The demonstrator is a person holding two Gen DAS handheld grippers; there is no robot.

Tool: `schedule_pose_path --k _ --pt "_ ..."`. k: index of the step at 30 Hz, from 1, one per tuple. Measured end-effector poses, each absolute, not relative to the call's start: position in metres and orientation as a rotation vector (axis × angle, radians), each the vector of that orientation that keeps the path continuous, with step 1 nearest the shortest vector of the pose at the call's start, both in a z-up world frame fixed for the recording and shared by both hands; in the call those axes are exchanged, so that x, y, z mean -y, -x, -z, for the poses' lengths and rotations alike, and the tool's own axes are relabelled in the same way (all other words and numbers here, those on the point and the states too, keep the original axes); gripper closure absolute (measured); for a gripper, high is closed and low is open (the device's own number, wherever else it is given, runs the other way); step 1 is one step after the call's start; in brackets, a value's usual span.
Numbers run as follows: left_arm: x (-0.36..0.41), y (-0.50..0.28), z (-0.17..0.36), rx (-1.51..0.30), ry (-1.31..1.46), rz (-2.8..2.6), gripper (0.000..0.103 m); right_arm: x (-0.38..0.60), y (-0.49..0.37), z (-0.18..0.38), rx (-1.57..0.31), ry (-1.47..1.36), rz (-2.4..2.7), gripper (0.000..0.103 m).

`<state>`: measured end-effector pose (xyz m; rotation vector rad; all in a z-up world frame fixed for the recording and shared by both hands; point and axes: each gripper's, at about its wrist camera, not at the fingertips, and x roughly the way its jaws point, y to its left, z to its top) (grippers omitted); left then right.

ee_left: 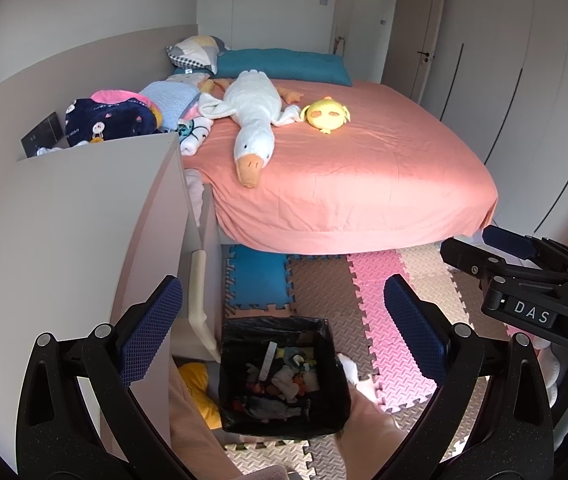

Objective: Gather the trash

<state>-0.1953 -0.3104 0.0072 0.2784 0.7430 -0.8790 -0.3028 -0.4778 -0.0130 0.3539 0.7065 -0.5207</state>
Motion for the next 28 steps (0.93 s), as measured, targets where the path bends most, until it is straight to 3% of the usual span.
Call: schedule_pose_path --k 28 --pt "0.3121 0.1931 -0.0047 -0.744 -0.28 0.883 0.006 0.4771 0.3038 0.0152 -0.709 -0.35 0.522 0.031"
